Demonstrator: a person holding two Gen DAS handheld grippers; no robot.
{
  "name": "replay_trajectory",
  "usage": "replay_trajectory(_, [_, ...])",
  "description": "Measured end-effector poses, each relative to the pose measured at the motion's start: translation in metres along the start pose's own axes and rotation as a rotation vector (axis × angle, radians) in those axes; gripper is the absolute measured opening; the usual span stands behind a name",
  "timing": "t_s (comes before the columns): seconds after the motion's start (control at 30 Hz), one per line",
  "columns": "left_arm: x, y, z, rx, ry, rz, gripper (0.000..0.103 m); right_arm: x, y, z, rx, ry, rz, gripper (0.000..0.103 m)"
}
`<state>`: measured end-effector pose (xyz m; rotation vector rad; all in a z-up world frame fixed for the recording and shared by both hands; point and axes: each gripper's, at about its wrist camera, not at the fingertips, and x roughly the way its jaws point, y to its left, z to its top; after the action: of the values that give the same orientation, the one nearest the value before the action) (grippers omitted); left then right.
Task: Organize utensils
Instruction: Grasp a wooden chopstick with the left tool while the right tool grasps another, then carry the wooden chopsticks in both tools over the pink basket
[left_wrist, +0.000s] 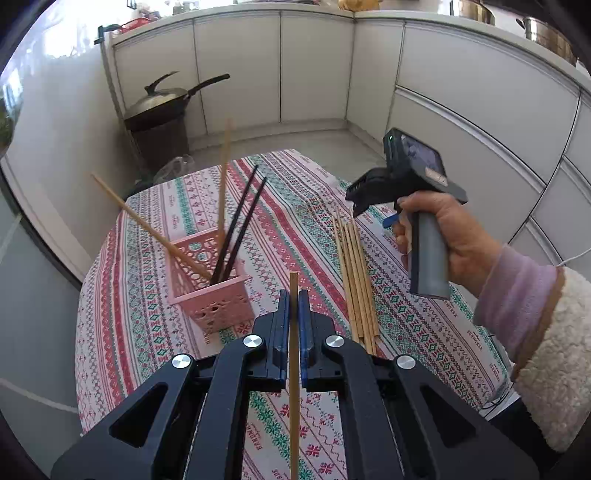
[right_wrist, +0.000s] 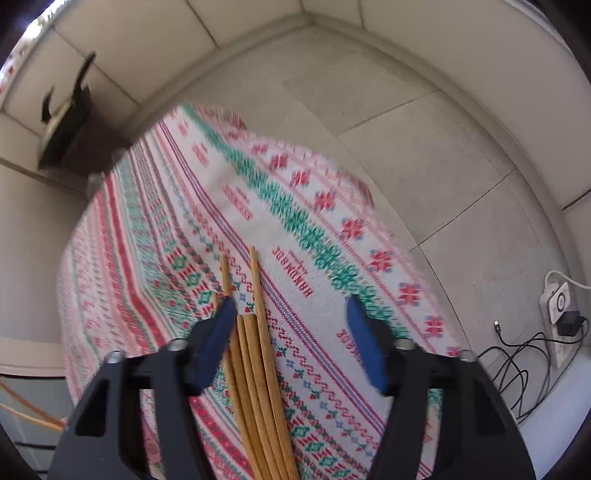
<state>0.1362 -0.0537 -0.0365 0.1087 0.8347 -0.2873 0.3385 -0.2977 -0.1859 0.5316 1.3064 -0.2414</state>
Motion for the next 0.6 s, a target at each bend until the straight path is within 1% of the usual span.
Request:
replay_trajectory(0.03, [-0.005, 0.004, -0.001, -0.012, -0.013, -0.008, 0.004, 0.009, 0.003, 0.0, -0.009, 0.006, -0.027, 0.043])
replay_trajectory(0.07, [-0.01, 0.008, -0.003, -0.026, -0.025, -0.019, 0.004, 0.01, 0.009, -0.001, -0.027, -0.035, -0.051, 0.037])
replay_trajectory(0.1, [-0.015, 0.01, -0.003, -0.036, -0.032, -0.022, 0.004, 0.01, 0.015, -0.002, -0.064, -0.068, -0.072, 0.029])
replay_trajectory(0.13, [-0.018, 0.014, -0.002, -0.047, -0.044, -0.03, 0.004, 0.014, 0.022, -0.004, -0.095, -0.072, -0.072, 0.025])
replay_trajectory(0.17, [-0.02, 0.017, -0.001, -0.056, -0.055, -0.035, 0.004, 0.015, 0.027, -0.006, -0.116, -0.085, -0.095, 0.018])
replay_trajectory(0.2, [-0.024, 0.02, 0.001, -0.068, -0.072, -0.039, 0.004, 0.016, 0.031, -0.008, -0.145, -0.107, -0.107, 0.006])
replay_trajectory(0.27, [-0.035, 0.026, 0.003, -0.083, -0.1, -0.05, 0.004, 0.015, 0.03, -0.011, -0.155, -0.126, -0.094, 0.006])
replay_trajectory(0.37, [-0.047, 0.035, 0.007, -0.108, -0.137, -0.062, 0.004, 0.0, 0.013, -0.013, -0.103, -0.123, 0.025, 0.006])
replay_trajectory(0.5, [-0.059, 0.048, 0.008, -0.16, -0.167, -0.088, 0.004, -0.046, -0.007, -0.029, -0.081, -0.172, 0.14, 0.006])
replay_trajectory(0.6, [-0.069, 0.057, 0.008, -0.195, -0.195, -0.089, 0.004, -0.082, -0.018, -0.047, -0.082, -0.185, 0.192, 0.006])
